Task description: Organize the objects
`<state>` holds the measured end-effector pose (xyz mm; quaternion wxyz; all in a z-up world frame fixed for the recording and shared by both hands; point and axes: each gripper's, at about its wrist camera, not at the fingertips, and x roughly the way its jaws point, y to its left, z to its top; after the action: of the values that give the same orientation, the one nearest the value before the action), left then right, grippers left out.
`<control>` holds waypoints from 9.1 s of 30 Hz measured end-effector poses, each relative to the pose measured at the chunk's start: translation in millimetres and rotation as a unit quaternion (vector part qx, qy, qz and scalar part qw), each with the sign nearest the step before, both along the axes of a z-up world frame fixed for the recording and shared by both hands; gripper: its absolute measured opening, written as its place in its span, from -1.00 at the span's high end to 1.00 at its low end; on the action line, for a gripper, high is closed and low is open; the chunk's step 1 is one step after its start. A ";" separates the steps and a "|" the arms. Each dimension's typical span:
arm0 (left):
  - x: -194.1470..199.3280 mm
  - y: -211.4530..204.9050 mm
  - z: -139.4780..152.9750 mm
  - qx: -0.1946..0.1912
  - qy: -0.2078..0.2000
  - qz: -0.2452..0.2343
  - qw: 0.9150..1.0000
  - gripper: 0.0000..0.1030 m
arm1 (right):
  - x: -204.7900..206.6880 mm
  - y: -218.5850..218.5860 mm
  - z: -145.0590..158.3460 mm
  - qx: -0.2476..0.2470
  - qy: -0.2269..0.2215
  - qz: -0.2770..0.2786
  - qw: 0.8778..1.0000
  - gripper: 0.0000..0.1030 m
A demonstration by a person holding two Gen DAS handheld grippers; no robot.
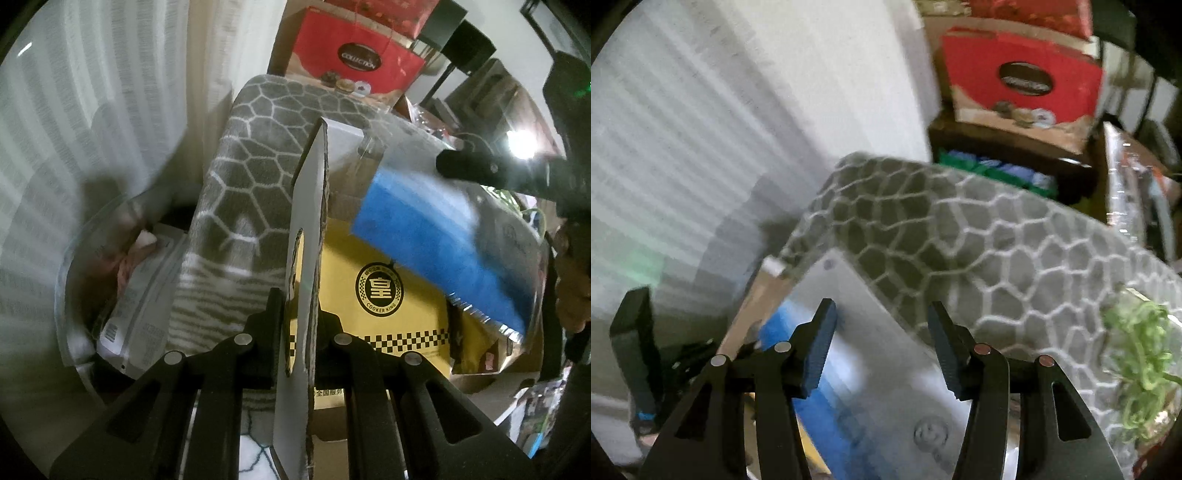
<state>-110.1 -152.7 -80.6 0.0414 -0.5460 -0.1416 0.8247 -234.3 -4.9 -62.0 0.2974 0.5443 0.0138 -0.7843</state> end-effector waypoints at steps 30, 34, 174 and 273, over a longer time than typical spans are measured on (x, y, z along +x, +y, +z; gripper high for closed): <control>-1.5 1.5 0.0 0.000 -0.002 0.002 1.000 0.81 | 95.7 83.8 16.0 0.028 0.013 -0.061 0.998 0.60; -1.0 1.4 -0.4 -0.001 -0.002 0.002 1.000 0.81 | 98.0 81.6 14.1 0.029 0.018 -0.053 0.998 0.84; 0.1 8.7 2.7 0.004 -0.003 0.002 1.000 0.78 | 103.8 134.8 167.3 -0.074 0.128 -0.048 0.988 0.95; 2.7 -0.2 9.5 0.016 0.005 0.010 1.000 0.77 | 114.4 167.2 103.4 0.046 0.105 -0.102 0.988 0.53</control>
<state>-107.5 -152.8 -71.1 0.0430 -0.5393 -0.1603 0.8256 -119.9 162.4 41.4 0.1875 0.4707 0.0257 -0.8617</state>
